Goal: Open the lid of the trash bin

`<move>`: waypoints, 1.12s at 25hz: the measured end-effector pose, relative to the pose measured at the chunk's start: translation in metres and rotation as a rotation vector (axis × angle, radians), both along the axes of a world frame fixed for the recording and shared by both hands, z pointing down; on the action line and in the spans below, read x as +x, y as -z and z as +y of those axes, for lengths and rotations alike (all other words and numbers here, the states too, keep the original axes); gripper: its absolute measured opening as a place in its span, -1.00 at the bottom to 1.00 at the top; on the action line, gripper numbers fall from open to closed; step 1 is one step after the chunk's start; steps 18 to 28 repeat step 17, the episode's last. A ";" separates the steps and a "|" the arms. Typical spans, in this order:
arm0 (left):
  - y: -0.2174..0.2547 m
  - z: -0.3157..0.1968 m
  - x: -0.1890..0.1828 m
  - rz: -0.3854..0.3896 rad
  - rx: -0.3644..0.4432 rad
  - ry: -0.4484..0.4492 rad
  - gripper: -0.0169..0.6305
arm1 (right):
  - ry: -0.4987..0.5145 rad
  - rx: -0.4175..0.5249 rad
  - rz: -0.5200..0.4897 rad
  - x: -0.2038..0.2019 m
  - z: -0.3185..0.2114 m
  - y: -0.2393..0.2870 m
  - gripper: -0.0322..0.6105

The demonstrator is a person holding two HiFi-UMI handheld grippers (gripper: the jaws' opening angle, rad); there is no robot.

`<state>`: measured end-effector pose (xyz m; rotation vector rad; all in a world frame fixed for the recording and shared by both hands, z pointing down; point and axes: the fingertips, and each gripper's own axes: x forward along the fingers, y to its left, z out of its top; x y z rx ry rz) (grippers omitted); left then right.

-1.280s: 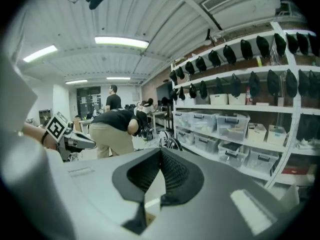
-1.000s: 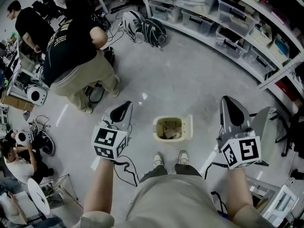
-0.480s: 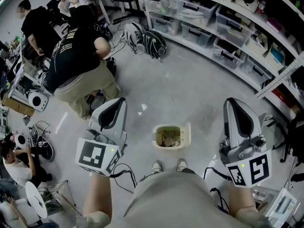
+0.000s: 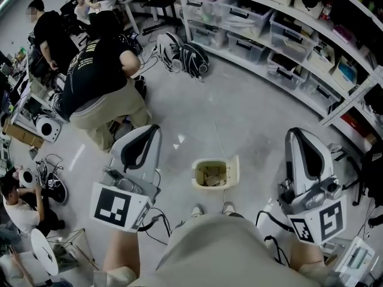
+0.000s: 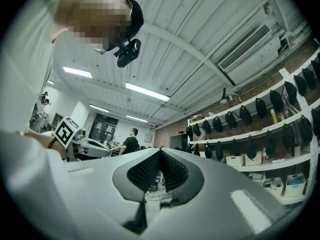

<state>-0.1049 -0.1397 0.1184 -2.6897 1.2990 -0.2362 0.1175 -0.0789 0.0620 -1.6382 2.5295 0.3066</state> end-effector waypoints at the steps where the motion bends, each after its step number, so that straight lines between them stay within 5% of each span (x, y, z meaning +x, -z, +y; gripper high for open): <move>1: -0.001 0.001 0.001 -0.002 -0.004 -0.001 -0.94 | 0.005 -0.005 -0.004 0.000 0.000 -0.001 -0.89; 28: -0.002 0.014 0.006 0.022 -0.016 0.004 -0.94 | 0.014 -0.056 -0.039 0.010 0.004 -0.017 -0.89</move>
